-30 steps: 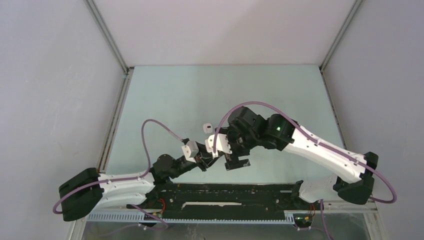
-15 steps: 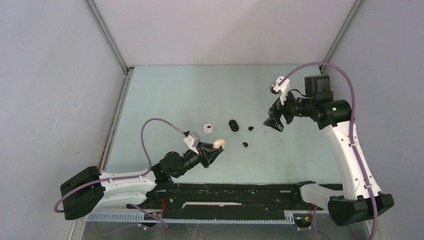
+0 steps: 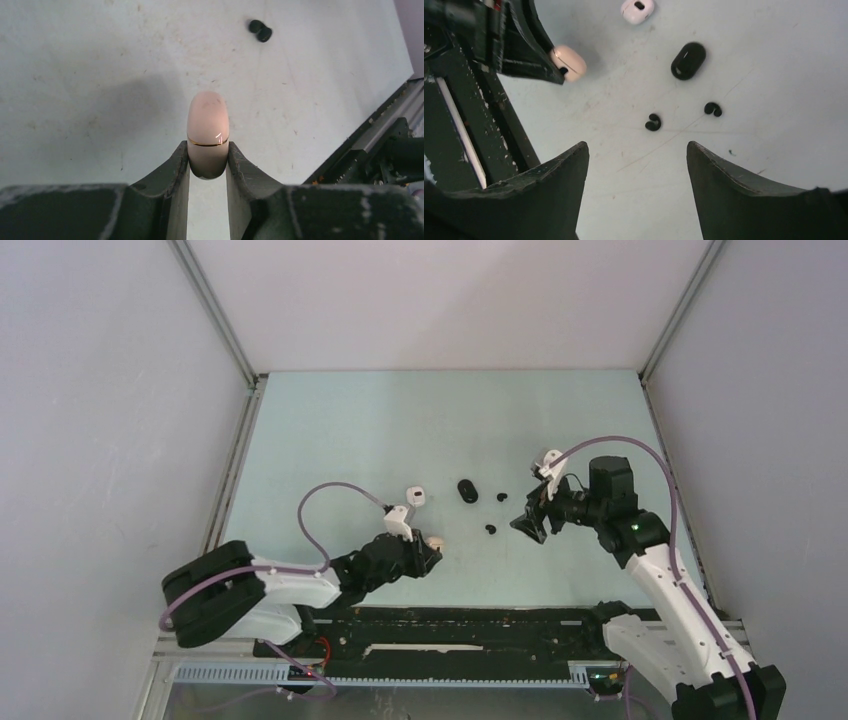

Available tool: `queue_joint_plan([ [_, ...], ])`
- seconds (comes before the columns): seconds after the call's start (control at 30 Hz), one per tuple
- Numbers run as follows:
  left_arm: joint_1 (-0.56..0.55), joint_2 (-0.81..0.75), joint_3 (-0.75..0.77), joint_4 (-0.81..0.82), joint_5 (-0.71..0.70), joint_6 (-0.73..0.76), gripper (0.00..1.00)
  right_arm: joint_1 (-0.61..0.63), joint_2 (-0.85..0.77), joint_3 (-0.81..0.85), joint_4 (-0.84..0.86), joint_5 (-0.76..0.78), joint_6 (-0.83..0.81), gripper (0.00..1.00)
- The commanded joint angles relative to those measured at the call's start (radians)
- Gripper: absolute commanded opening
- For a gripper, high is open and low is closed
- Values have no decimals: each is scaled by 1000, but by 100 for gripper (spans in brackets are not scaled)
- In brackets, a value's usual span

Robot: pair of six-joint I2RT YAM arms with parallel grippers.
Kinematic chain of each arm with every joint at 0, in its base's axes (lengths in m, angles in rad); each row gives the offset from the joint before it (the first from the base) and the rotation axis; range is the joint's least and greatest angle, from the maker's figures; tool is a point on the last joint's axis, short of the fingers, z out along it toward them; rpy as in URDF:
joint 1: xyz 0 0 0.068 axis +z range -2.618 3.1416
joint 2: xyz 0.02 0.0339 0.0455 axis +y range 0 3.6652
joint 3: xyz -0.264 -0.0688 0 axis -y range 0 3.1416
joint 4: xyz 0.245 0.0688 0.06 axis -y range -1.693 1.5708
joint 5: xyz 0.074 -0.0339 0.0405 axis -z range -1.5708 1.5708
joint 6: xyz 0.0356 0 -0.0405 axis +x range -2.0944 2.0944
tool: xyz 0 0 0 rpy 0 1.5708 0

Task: Insert the wireless bluetooth earbuds into the charging case
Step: Place the charging case at the center of the board, then pick up the charging case from the center of the board.

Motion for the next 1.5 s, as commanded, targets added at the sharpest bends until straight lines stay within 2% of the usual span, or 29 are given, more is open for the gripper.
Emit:
queue_joint_plan([
  [0.0,47,122,53,144,82,-143,0,35,13,33,101,39,23,72],
  [0.3,143,381,195,287,243,-271,7,70,36,37,96,82,15,72],
  [0.4,165,430,226,269,256,-326,16,82,46,37,93,88,5,73],
  [0.53,202,442,253,145,275,-366,25,92,57,37,94,104,-3,73],
  [0.63,225,395,259,10,268,-326,30,96,69,37,96,115,0,73],
  [0.73,249,308,291,-233,226,-234,36,105,101,37,118,160,23,74],
  [0.87,269,211,333,-492,131,-102,44,162,161,46,175,261,53,76],
  [1.0,270,101,358,-694,24,-22,46,236,268,115,206,388,86,78],
  [1.17,271,-65,323,-785,-83,24,50,261,523,283,221,403,216,77],
  [1.3,261,-176,252,-758,-62,-1,51,320,720,401,212,502,242,77],
  [1.37,251,-205,222,-767,-69,-27,52,346,782,430,217,573,241,79],
  [1.47,226,-215,207,-794,-75,-30,52,361,854,470,210,594,252,77],
])
